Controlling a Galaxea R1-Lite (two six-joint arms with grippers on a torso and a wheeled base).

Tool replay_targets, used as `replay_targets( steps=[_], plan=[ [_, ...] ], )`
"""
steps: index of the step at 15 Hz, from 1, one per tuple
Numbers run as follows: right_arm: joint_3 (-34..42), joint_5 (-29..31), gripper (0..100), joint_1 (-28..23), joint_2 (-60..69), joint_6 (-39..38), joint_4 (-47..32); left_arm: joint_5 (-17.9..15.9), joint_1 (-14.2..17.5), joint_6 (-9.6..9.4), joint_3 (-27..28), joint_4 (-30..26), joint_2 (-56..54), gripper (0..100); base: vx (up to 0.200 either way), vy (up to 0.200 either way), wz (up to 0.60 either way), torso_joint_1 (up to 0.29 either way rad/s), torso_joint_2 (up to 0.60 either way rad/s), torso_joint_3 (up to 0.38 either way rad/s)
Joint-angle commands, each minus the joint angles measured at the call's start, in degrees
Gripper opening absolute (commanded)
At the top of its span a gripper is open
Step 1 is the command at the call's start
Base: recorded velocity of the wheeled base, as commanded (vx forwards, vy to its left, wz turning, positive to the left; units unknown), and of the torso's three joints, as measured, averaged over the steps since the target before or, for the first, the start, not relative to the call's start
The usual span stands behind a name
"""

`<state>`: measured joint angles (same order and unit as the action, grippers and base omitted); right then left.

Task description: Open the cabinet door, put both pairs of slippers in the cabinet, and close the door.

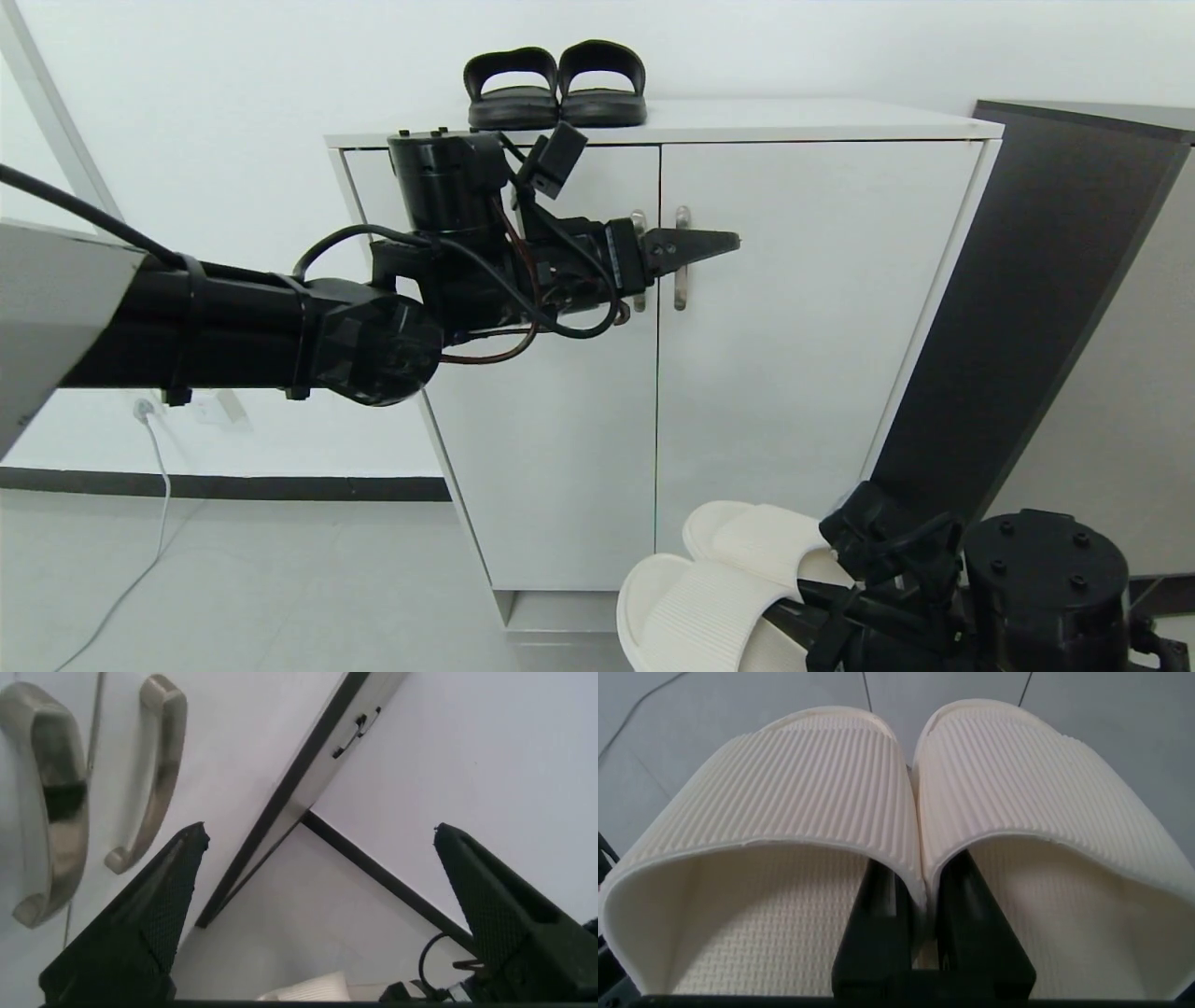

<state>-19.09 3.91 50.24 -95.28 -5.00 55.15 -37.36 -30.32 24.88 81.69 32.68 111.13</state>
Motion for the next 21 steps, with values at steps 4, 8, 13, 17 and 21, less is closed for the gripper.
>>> replay_targets(
  steps=[4, 8, 13, 17, 21],
  plan=[
    [0.6, -0.1, 0, 0.0, -0.3, 1.4, 0.0, 2.7, 0.9, -0.18, 0.7, 0.1, 0.5, 100, 0.0, 0.0, 0.0, 0.0, 0.0, 0.0],
    [0.8, -0.2, 0, 0.0, -0.2, 1.4, 0.0, 6.2, 0.6, -0.27, 2.0, -0.2, 1.5, 100, 0.0, 0.0, 0.0, 0.0, 0.0, 0.0],
    [0.8, -0.3, 0, 0.0, -0.3, 1.4, 0.4, 8.4, 0.6, -0.36, 5.8, -1.0, 4.8, 100, 0.0, 0.0, 0.0, 0.0, 0.0, 0.0],
    [0.8, -0.3, 0, 0.0, -1.0, 1.4, 0.5, 8.4, 0.3, -0.36, 6.4, -1.0, 5.9, 100, 0.0, 0.0, 0.0, 0.0, 0.0, 0.0],
    [0.8, -0.3, 0, 0.0, -1.0, 1.4, 0.5, 8.4, 0.0, -0.45, 7.6, -1.1, 6.2, 100, 0.0, 0.0, 0.0, 0.0, 0.0, 0.0]
  ],
)
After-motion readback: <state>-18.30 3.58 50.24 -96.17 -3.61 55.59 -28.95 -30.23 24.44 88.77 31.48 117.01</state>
